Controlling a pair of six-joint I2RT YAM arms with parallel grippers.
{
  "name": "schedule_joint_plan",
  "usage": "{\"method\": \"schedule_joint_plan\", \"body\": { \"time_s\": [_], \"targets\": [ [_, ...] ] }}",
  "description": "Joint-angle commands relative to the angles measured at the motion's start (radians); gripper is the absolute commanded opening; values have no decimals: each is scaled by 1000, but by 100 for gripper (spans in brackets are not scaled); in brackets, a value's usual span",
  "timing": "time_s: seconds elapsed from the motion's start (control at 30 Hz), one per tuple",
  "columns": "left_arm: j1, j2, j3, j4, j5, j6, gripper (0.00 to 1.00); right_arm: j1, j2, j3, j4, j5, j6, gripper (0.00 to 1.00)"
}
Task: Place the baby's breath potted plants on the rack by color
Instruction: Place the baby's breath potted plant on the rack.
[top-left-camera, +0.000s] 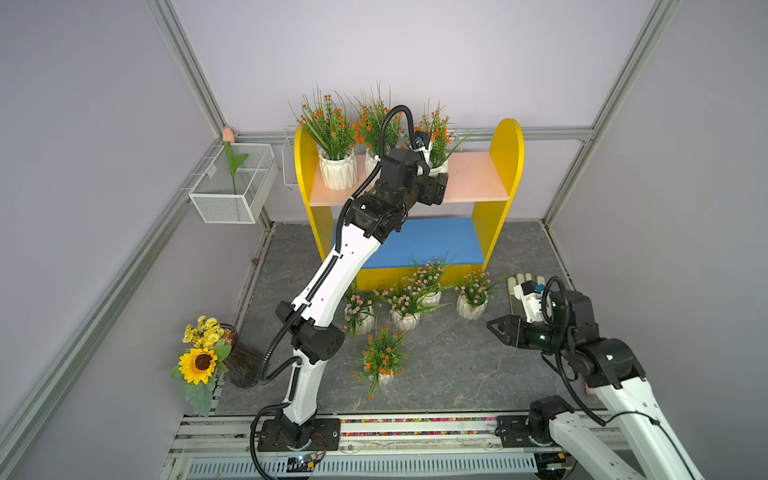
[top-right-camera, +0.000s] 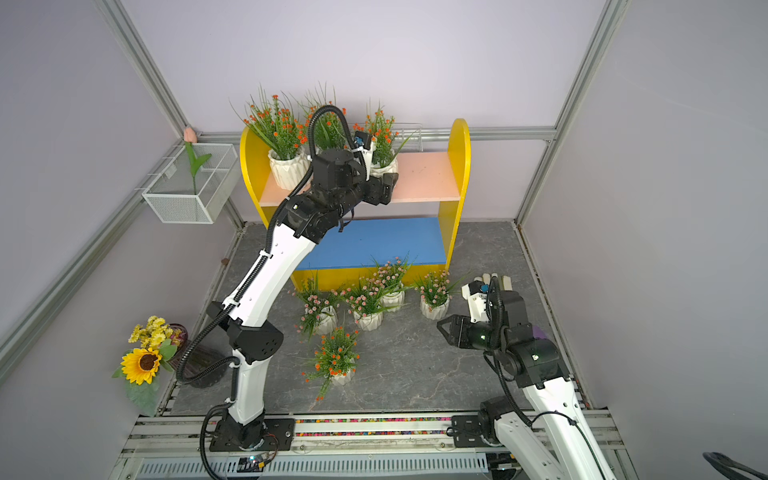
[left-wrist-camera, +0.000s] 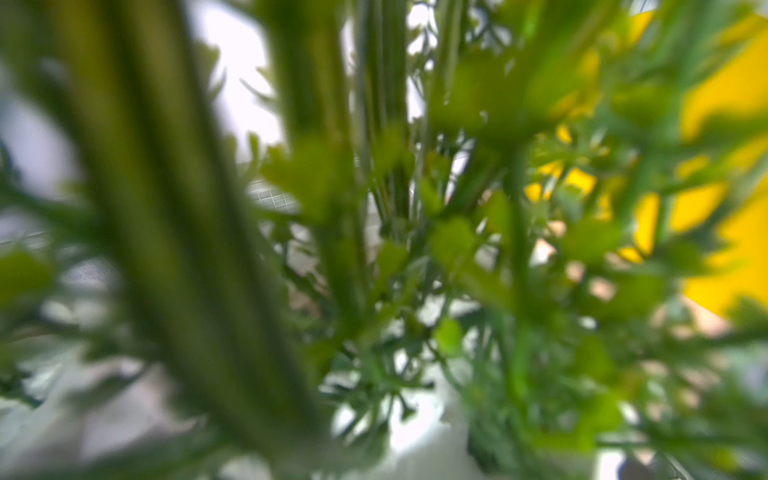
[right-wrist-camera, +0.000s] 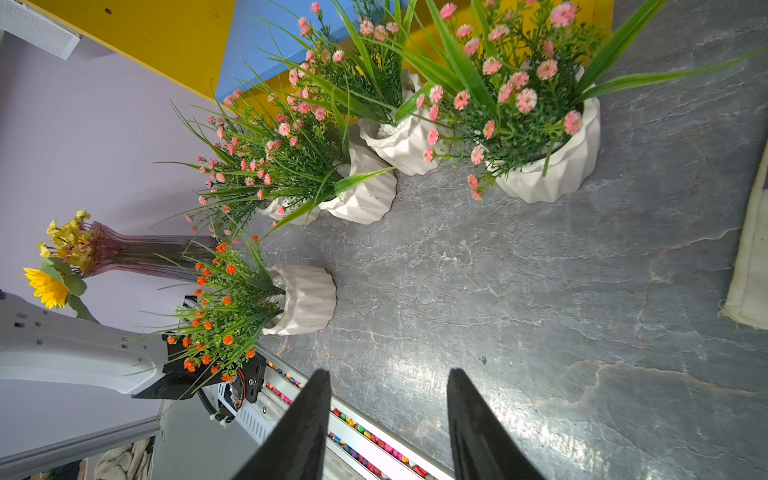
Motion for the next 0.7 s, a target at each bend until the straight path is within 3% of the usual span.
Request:
{"method": "schedule_joint_plan", "body": {
  "time_s": [0.0,0.37,0.67],
  "targets": [
    [14,18,42,54,-25,0,92,-4,-7,1,-13,7,11,51],
    [18,30,42,78,-24,-1,100,-4,-13,1,-20,14,10,61],
    [18,14,37,77,5,-15,100,-5,-22,-5,-19,23,6,69]
  ]
}}
